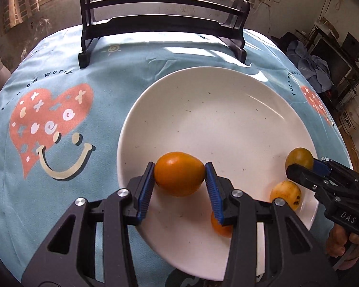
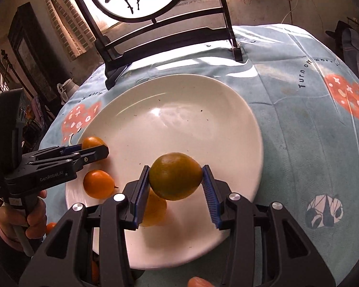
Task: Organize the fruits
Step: 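Carry both fruits onto the white plate and open both grippers, then grasp the dark red plum with the right gripper while the left gripper grasps an orange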
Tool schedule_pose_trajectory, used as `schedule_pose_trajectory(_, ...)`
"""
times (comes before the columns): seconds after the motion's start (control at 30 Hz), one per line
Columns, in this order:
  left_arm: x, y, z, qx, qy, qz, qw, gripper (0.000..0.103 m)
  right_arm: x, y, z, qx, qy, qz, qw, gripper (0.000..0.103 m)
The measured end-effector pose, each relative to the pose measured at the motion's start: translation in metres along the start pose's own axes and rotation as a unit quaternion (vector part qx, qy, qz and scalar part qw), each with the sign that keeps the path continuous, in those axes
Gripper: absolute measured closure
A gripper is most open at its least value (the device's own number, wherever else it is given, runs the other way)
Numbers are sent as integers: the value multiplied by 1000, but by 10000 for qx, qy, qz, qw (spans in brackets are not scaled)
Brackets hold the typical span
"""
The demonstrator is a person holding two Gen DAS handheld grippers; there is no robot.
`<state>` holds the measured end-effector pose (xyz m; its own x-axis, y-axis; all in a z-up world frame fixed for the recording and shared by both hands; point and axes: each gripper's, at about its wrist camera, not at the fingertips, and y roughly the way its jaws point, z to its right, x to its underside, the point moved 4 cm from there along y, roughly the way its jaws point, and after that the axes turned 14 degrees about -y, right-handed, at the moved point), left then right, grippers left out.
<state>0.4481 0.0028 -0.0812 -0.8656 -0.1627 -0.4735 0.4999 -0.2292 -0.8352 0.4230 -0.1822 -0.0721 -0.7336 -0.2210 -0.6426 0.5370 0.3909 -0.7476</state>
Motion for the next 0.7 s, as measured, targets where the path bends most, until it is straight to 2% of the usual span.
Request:
schedule_pose_trajectory(0.07, 1, -1, 1, 10, -4, -4, 10000, 57, -1, 1, -2, 2, -23, -32, 10000, 55)
schedule_pose_trajectory(0.3, 8, -46, 6, 13, 76, 489, 9988, 27, -4, -29, -9, 82, -46, 215, 9997, 51)
schedule_pose_trajectory(0.33, 12, -56, 6, 32, 89, 562, 9984, 24, -3, -35, -11, 89, -50, 249, 9996, 50)
schedule_pose_trajectory(0.4, 21, -75, 7, 44, 93, 761, 9970, 12, 2, -46, -15, 95, -53, 304, 9995, 47)
schedule_pose_trajectory(0.5, 43, -100, 3, 29, 83, 967, 9953, 3, 16, -66, -22, 169, -75, 435, 9989, 42)
schedule_pose_trajectory(0.57, 63, -112, -3, 46, 24, 1008, 9949, 2, 31, -80, -26, 250, -72, 557, 9981, 37)
schedule_pose_trajectory(0.7, 110, -125, -18, -26, -80, 1063, 9943, 2, 72, -101, -32, 212, 57, 629, 9978, 37)
